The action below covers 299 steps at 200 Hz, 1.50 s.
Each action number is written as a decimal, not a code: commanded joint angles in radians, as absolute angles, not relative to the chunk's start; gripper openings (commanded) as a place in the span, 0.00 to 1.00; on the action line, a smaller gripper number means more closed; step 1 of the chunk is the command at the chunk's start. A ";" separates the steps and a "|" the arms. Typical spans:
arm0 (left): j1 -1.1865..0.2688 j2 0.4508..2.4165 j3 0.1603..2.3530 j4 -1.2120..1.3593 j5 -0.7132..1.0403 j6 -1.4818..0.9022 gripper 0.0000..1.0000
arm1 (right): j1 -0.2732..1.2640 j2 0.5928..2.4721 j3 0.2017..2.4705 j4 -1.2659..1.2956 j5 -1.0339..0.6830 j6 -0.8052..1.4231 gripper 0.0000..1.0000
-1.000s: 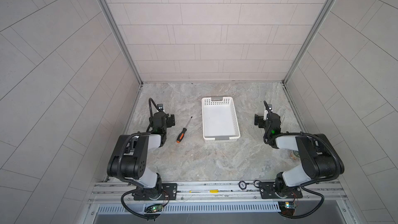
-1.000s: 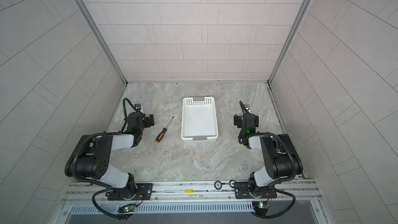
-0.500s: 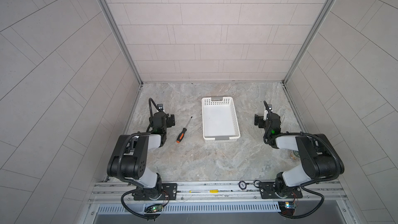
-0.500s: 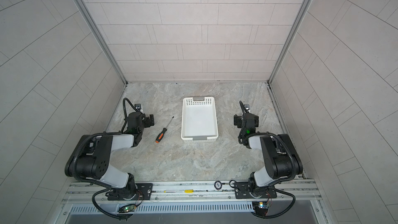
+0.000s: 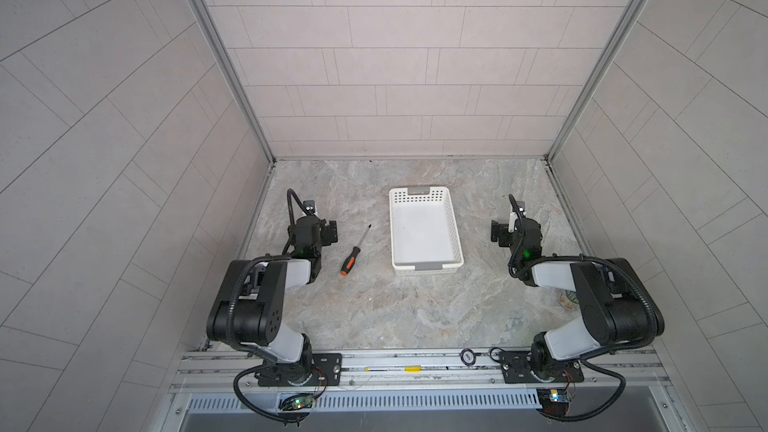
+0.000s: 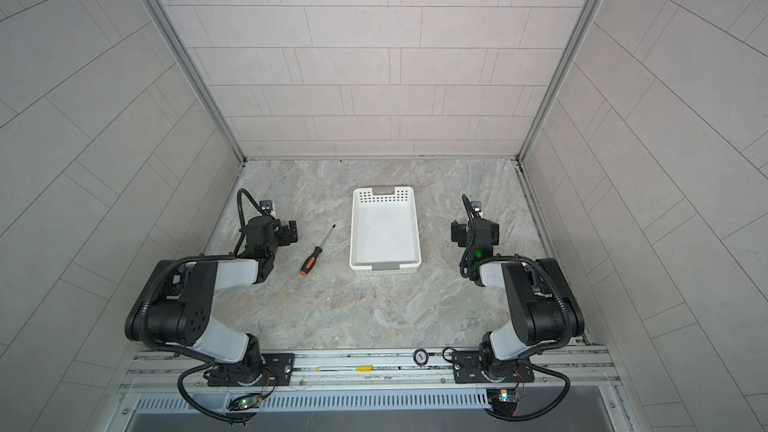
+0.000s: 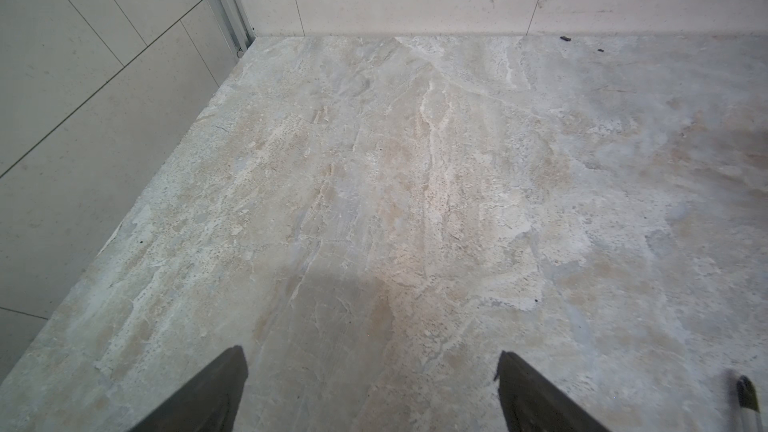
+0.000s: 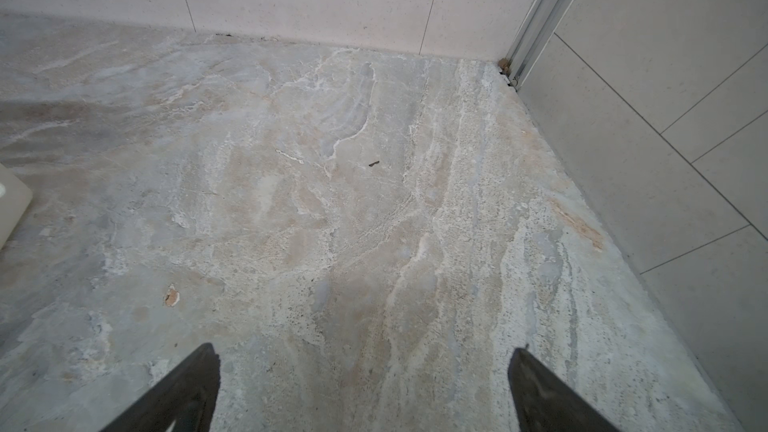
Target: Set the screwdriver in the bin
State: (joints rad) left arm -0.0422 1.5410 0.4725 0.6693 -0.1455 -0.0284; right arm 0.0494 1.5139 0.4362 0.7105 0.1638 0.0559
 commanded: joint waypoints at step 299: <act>-0.321 1.416 1.087 -0.659 -0.092 -0.319 0.97 | 0.160 1.079 0.931 -0.553 -0.094 0.277 0.99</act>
